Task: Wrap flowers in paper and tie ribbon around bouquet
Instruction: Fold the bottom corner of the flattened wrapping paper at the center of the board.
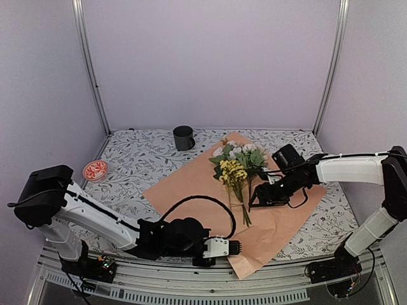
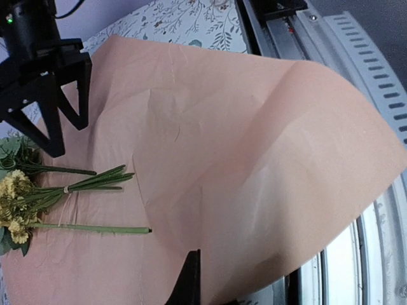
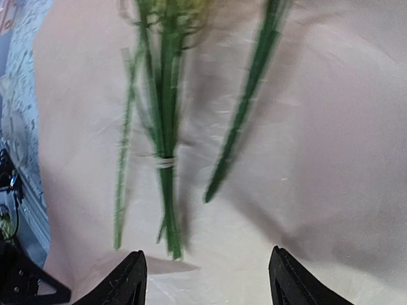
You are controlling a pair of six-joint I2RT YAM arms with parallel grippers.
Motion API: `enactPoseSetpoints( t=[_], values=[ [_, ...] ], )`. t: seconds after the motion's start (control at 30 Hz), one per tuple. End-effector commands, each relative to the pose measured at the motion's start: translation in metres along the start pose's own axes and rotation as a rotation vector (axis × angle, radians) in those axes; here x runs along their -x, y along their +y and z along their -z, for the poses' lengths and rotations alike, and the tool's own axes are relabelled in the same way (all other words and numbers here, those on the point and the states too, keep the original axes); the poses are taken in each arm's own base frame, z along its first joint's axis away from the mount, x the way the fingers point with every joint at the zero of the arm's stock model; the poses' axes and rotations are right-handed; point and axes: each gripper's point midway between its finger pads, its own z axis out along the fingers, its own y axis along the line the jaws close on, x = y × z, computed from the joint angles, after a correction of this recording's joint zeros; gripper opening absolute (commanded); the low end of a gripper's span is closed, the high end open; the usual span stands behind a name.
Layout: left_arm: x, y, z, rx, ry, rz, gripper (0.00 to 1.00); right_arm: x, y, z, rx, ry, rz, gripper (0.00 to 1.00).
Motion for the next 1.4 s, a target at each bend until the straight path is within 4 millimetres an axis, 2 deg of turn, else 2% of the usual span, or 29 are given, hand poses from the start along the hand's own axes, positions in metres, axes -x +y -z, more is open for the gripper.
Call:
enactPoseSetpoints(
  t=[0.0, 0.1, 0.2, 0.27, 0.37, 0.43, 0.5, 0.57, 0.77, 0.87, 1.0, 1.13, 1.2, 1.27, 1.37],
  values=[
    [0.005, 0.009, 0.013, -0.071, 0.006, 0.108, 0.00, 0.009, -0.035, -0.018, -0.075, -0.036, -0.048, 0.65],
    [0.019, 0.030, 0.015, -0.070, -0.045, 0.168, 0.00, -0.005, -0.052, -0.030, -0.130, 0.003, -0.070, 0.63],
    [0.008, 0.055, 0.005, -0.058, -0.008, 0.241, 0.00, -0.013, -0.052, -0.029, -0.121, 0.025, -0.069, 0.63],
    [-0.006, 0.065, -0.004, -0.052, 0.035, 0.272, 0.00, -0.010, -0.041, -0.017, -0.089, 0.015, -0.040, 0.65],
    [-0.020, 0.073, -0.011, -0.099, 0.054, 0.319, 0.00, 0.004, -0.021, 0.011, -0.064, -0.030, 0.028, 0.70],
    [-0.021, 0.082, -0.013, -0.119, 0.041, 0.349, 0.00, 0.012, -0.004, 0.030, -0.024, -0.057, 0.066, 0.73],
    [-0.021, 0.095, -0.013, -0.115, 0.022, 0.370, 0.00, 0.011, 0.021, 0.044, 0.083, -0.052, 0.109, 0.77],
    [-0.023, 0.108, -0.014, -0.106, 0.013, 0.388, 0.00, 0.011, 0.035, 0.054, 0.137, -0.058, 0.143, 0.79],
    [-0.038, 0.126, -0.024, -0.163, 0.023, 0.461, 0.00, 0.018, 0.042, 0.073, 0.168, -0.110, 0.204, 0.88],
    [-0.042, 0.131, -0.027, -0.182, 0.025, 0.478, 0.00, 0.017, 0.045, 0.072, 0.202, -0.121, 0.239, 0.92],
    [-0.046, 0.138, -0.031, -0.197, 0.023, 0.493, 0.00, 0.010, 0.044, 0.066, 0.226, -0.121, 0.248, 0.93],
    [-0.053, 0.142, -0.034, -0.209, 0.030, 0.521, 0.00, 0.006, 0.043, 0.071, 0.229, -0.167, 0.253, 0.95],
    [-0.052, 0.142, -0.035, -0.217, 0.025, 0.522, 0.00, 0.009, 0.027, 0.064, 0.159, -0.185, 0.227, 0.95],
    [-0.051, 0.143, -0.036, -0.216, 0.020, 0.524, 0.00, 0.007, 0.004, 0.049, 0.065, -0.165, 0.171, 0.94],
    [-0.051, 0.143, -0.037, -0.216, 0.016, 0.525, 0.00, 0.000, 0.000, 0.030, 0.095, -0.112, 0.143, 0.82]
  ],
)
